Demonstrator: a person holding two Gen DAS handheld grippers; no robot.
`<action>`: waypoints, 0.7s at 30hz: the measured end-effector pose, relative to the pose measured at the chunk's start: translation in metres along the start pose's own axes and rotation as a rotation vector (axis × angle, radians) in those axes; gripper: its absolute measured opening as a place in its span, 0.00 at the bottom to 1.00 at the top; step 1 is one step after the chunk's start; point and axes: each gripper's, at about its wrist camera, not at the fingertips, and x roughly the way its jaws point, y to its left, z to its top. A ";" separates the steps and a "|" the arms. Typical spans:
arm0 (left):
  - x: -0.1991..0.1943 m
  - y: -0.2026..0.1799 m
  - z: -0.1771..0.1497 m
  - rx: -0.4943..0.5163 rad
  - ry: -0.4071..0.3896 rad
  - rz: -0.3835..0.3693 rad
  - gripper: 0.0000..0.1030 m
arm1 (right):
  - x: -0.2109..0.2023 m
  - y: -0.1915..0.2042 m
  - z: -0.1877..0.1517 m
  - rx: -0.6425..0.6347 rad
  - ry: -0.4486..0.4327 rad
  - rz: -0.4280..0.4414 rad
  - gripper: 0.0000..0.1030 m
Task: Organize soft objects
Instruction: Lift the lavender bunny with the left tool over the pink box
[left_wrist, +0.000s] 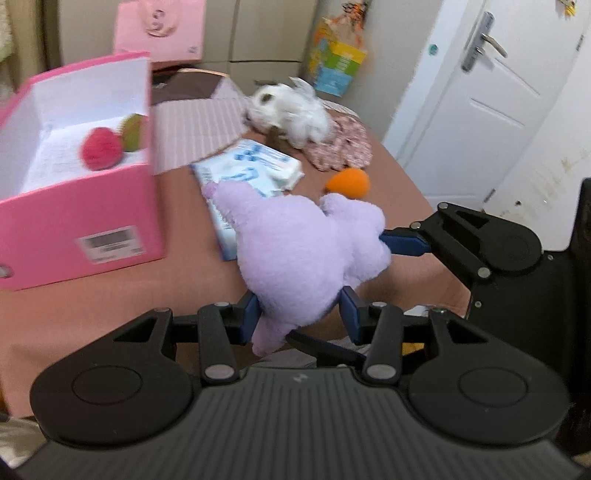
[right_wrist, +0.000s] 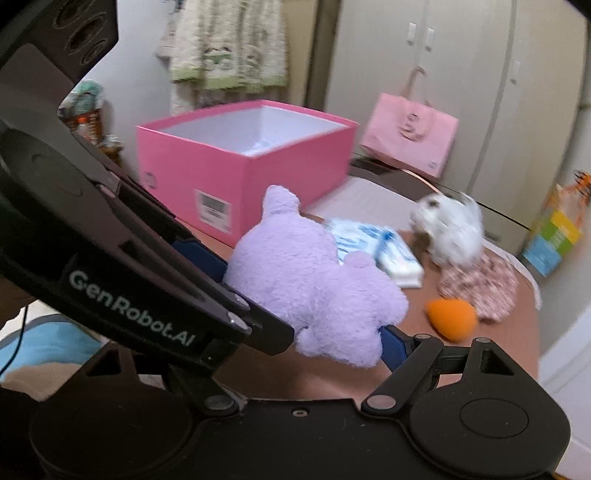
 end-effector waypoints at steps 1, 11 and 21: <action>-0.006 0.003 -0.001 -0.004 0.002 0.007 0.43 | 0.000 0.004 0.004 -0.007 -0.004 0.015 0.84; -0.067 0.052 0.001 -0.046 -0.063 0.142 0.43 | 0.010 0.054 0.055 -0.106 -0.120 0.135 0.84; -0.082 0.106 0.041 -0.068 -0.146 0.138 0.43 | 0.033 0.061 0.112 -0.109 -0.193 0.121 0.84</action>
